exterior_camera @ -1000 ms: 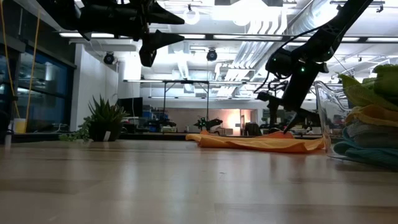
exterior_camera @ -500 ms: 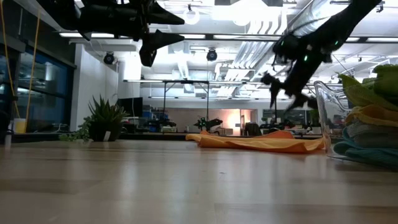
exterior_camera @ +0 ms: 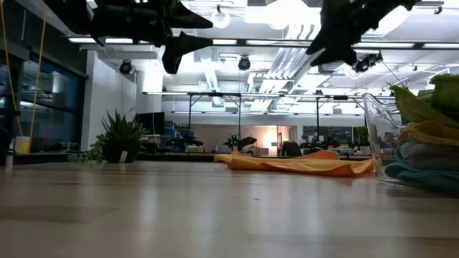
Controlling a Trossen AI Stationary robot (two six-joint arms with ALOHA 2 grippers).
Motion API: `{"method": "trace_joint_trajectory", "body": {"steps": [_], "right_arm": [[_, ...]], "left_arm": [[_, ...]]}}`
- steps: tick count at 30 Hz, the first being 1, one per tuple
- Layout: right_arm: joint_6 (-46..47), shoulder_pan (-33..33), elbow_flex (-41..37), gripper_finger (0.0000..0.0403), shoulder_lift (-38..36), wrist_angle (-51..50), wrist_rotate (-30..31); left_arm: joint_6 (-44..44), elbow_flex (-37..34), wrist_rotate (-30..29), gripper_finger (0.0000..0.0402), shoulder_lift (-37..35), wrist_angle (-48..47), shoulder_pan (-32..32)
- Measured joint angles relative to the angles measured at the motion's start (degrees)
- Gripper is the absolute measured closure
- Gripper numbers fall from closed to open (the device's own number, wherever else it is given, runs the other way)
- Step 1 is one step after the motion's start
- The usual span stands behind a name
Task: Fold microfiber towels
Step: Fold the orange microfiber cloth
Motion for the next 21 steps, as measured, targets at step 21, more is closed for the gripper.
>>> {"method": "trace_joint_trajectory", "body": {"steps": [21], "right_arm": [[5.99, 13.45, 25.71, 0.0213, 36.69, -38.98, -7.74]], "left_arm": [[2.82, 1.25, 0.03, 0.0238, 0.0, -0.26, -0.01]]}}
